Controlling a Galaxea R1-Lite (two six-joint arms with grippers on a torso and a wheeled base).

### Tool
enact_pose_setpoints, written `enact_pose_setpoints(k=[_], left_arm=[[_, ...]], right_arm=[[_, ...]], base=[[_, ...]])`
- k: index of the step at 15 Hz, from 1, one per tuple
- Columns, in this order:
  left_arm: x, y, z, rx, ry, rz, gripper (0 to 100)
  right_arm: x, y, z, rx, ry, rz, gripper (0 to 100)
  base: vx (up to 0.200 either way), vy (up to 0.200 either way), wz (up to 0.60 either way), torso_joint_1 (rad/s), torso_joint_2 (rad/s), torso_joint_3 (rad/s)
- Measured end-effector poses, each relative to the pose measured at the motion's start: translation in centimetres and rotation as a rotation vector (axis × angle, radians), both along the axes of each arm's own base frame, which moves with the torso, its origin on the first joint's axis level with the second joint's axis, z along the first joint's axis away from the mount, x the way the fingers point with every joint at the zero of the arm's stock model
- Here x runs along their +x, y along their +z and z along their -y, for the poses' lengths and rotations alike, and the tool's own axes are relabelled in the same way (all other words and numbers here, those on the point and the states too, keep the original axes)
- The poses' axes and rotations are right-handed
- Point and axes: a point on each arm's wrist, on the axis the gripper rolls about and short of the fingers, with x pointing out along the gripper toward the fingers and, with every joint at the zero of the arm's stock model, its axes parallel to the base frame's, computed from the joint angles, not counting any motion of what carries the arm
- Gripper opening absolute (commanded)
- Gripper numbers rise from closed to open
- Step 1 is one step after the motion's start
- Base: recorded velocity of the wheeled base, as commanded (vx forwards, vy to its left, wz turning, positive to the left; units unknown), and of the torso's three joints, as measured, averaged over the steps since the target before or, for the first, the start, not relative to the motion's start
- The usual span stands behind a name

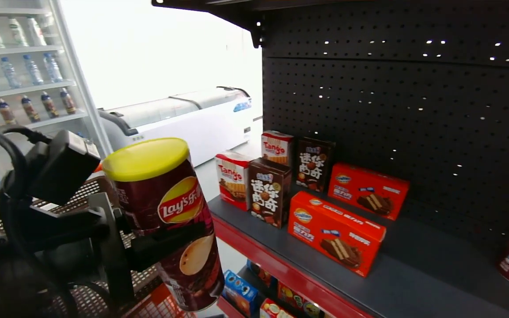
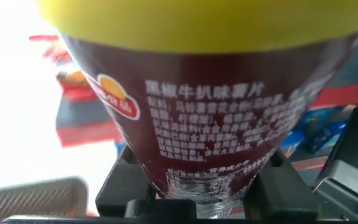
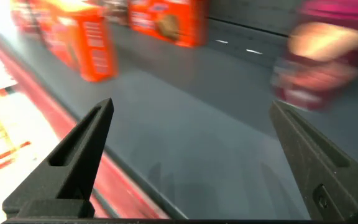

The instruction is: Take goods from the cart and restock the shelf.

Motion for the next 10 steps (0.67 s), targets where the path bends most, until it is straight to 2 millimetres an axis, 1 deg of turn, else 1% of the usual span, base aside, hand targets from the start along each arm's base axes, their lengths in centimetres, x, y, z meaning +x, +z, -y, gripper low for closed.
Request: enact_pose_setpoints(k=[3,9,10], left_arm=[[-0.21,-0.6,-0.13,0.011,0.0,-0.019,0],[-0.63,-0.51,0.4,0.01,-0.037,-0.012,0],[-0.64,-0.5,0.42,0.009,-0.037,-0.011,0]], right_arm=[[0.0,0.0,0.0,0.0,0.001,0.0,100],[0.0,0.0,0.0,-0.001,0.001,0.0,100],[0.0,0.0,0.0,-0.001,0.002,0.001,100]], base=[[0.0,0.0,-0.6,-0.001,0.0,0.004],[0.0,0.0,-0.6,0.003,0.0,0.003],[0.0,0.0,0.0,0.0,0.0,0.0]])
